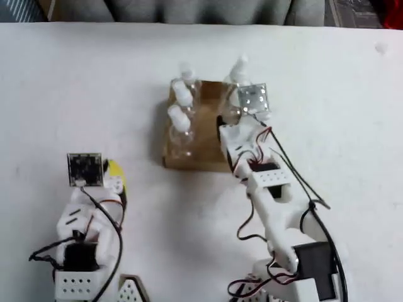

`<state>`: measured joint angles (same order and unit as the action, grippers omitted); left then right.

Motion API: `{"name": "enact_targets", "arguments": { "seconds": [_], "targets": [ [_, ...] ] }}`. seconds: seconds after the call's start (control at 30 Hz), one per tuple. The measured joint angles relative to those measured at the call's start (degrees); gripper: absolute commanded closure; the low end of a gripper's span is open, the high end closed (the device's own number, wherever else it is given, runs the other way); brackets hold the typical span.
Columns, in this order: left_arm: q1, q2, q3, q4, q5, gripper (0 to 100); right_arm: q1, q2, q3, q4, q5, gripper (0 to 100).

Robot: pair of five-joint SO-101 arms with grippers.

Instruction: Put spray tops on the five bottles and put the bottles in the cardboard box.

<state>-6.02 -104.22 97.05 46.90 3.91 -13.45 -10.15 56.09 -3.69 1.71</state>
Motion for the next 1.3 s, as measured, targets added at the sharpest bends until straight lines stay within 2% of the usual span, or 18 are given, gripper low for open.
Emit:
{"name": "enact_targets", "arguments": {
  "seconds": [1.13,1.3],
  "targets": [
    [0.0,0.0,0.0,0.1,0.0,98,-0.7,0.0,0.0,0.0,-1.2,98.0],
    [0.0,0.0,0.0,0.1,-3.7,98,-0.7,0.0,0.0,0.0,-1.2,98.0]
  ]
}}
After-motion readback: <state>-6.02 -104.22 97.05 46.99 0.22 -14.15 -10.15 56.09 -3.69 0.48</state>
